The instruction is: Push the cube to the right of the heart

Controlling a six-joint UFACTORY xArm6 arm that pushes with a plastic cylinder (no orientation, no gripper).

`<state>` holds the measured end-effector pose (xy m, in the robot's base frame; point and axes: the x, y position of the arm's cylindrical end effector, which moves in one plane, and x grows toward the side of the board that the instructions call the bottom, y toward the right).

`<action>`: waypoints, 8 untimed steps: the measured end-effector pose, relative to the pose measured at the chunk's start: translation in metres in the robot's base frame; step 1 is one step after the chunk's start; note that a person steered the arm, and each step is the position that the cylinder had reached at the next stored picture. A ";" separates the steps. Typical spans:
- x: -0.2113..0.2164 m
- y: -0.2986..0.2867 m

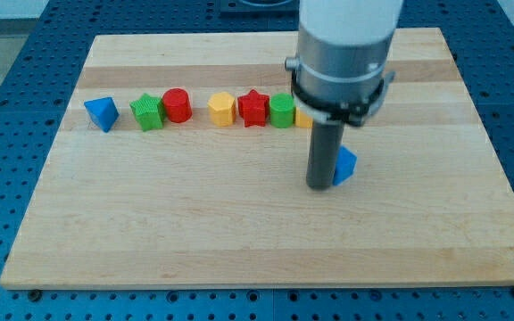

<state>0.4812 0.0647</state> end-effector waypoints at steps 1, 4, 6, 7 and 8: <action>-0.049 0.013; 0.019 0.022; -0.043 0.057; -0.075 0.057; -0.078 0.074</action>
